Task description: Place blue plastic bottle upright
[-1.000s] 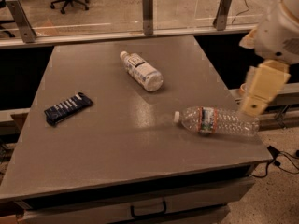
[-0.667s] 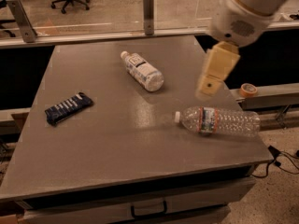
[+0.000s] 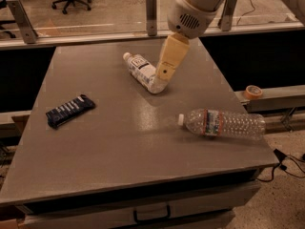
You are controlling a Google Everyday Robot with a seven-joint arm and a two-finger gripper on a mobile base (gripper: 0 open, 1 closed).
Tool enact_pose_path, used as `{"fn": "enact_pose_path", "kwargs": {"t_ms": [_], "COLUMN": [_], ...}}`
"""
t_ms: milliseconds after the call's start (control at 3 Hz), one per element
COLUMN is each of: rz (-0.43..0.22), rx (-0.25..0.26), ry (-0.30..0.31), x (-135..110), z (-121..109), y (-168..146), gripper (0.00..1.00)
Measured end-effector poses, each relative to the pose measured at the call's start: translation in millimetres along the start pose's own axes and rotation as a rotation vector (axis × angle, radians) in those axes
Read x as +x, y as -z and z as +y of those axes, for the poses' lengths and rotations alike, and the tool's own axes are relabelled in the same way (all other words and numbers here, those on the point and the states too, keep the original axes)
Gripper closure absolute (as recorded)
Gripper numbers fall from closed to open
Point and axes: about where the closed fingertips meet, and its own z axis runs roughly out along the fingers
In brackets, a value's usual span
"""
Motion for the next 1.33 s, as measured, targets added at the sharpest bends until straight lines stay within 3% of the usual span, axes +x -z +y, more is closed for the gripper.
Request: {"fn": "enact_pose_path", "kwargs": {"t_ms": [333,667,1333], "rz": [-0.043,-0.092,-0.097], "rx": [-0.006,-0.009,-0.031], "ry": [-0.045,-0.109,-0.314], "x": [-15.4,-41.2,-64.8], "z": [-13.6,-44.0,-96.0], "y": [-21.3,-58.0,-136.9], "gripper": [0.00,0.00,0.00]}}
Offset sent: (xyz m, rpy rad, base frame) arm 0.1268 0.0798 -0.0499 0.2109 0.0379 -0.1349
